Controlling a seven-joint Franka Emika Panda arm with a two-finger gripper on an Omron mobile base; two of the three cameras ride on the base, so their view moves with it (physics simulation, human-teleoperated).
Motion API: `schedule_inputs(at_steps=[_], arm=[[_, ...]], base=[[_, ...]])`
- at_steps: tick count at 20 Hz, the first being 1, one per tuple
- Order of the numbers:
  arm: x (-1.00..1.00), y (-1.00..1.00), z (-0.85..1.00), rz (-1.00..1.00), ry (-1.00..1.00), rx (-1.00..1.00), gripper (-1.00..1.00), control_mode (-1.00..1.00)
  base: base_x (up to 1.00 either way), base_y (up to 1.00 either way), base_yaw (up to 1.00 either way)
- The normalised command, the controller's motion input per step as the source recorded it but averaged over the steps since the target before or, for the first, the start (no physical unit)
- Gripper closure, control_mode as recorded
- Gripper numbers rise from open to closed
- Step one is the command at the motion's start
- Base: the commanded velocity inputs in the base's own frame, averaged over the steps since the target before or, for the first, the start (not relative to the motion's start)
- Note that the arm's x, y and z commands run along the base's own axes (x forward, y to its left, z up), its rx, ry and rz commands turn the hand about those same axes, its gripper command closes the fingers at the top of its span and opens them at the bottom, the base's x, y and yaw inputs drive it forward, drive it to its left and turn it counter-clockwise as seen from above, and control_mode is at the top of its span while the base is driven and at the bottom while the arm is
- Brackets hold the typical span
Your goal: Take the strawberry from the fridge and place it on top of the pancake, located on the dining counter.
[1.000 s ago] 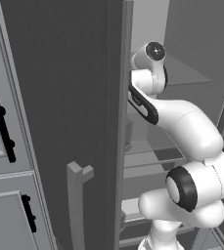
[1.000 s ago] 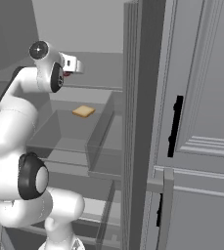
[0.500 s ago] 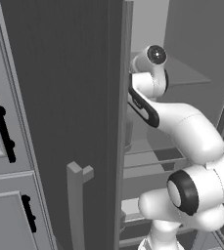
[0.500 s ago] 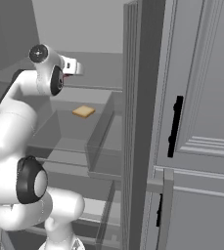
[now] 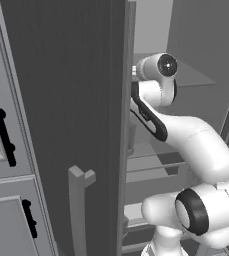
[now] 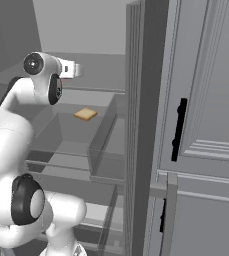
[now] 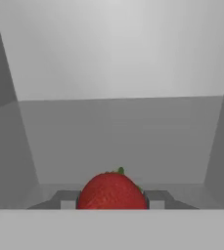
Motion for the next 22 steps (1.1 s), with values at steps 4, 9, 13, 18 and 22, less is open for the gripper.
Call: schedule_inputs(at_steps=[4,9,13,18,22], arm=[[-0.97,-0.03,0.66,0.0,0.0,0.02,1.0,-1.0],[-1.0,-0.32,0.22,0.0,0.03,0.0,1.0,-1.0],[-1.0,-0.43,-0.15,0.0,0.0,0.0,1.0,-1.0],[-1.0,-0.12,-0.19,0.0,0.07,0.0,1.0,-1.0],[-1.0,-0.05,-0.1,0.0,0.21,-0.01,1.0,-1.0]], base=[[0.0,0.0,0.0],[0.0,0.0,0.0],[0.0,0.0,0.0],[0.0,0.0,0.0],[0.0,0.0,0.0]])
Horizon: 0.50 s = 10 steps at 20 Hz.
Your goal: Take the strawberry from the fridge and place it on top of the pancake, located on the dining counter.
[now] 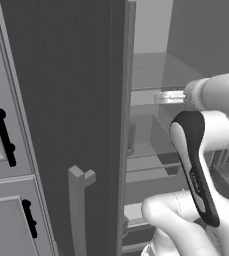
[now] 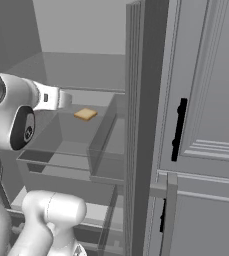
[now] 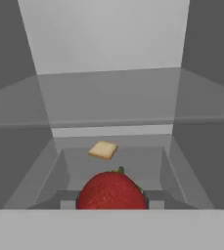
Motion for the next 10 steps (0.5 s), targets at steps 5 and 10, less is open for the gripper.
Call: schedule_inputs(at_steps=[5,10], arm=[[-1.0,0.0,-0.2,0.0,0.36,-0.09,1.0,-1.0],[-0.76,0.0,-0.49,0.01,0.17,-0.08,1.0,-1.0]], base=[[0.0,0.0,0.0],[0.0,0.0,0.0]])
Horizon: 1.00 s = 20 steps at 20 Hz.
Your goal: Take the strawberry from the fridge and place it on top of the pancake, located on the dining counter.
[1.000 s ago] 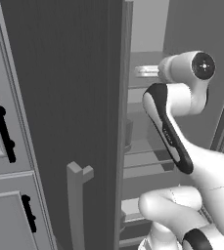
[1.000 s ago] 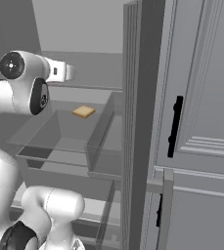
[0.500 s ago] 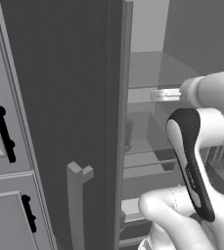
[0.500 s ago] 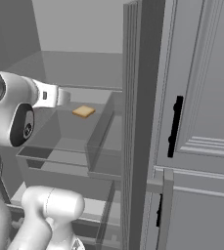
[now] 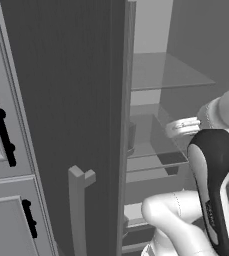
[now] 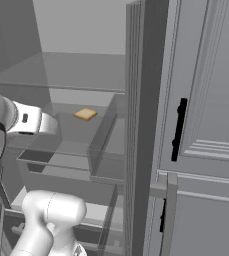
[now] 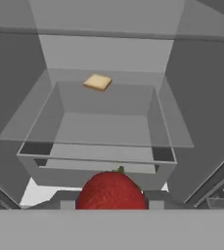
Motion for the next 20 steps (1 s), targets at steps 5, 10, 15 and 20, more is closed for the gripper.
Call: schedule_inputs(at_steps=[5,10,15,20], arm=[[-0.12,0.01,-0.76,0.09,0.0,-0.01,1.0,-1.0],[-0.72,0.0,-0.27,0.01,-0.04,0.0,1.0,-1.0],[0.0,0.0,0.0,0.0,0.0,0.0,1.0,1.0],[0.0,0.0,0.0,0.0,0.0,0.0,1.0,1.0]], base=[[0.0,0.0,0.0],[0.0,0.0,0.0],[-1.0,0.0,-0.05],[-1.0,0.0,-0.05]])
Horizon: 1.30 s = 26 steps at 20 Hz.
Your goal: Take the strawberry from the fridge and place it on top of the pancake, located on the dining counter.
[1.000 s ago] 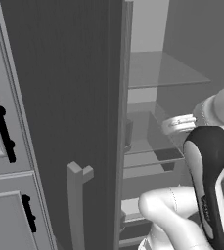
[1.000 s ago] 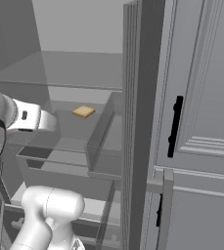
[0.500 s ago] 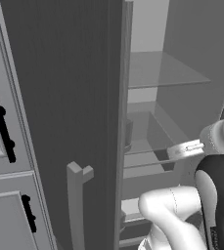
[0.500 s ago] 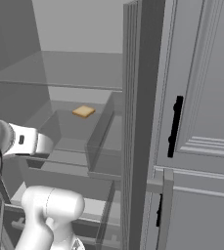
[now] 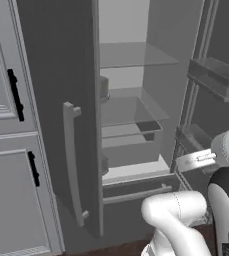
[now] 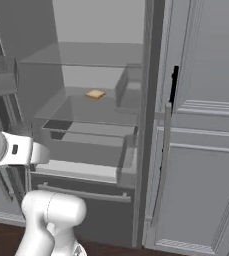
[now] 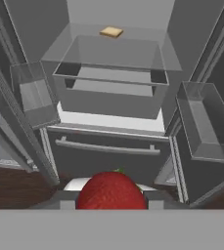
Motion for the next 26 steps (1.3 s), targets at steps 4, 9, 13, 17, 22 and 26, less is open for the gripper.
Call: schedule_inputs(at_steps=[4,9,13,17,22,26], arm=[[0.0,0.0,0.0,0.0,0.0,0.0,1.0,1.0],[0.0,0.0,0.0,0.0,0.0,0.0,1.0,1.0],[0.0,0.0,0.0,0.0,0.0,0.0,1.0,1.0],[0.0,0.0,0.0,0.0,0.0,0.0,1.0,1.0],[0.0,0.0,0.0,0.0,0.0,0.0,1.0,1.0],[0.0,0.0,0.0,0.0,0.0,0.0,1.0,1.0]], base=[[-0.95,0.0,-0.24],[-0.13,0.0,-0.95],[0.0,0.0,-1.0],[0.0,0.0,-1.0],[0.0,0.0,-1.0],[0.0,0.0,-1.0]])
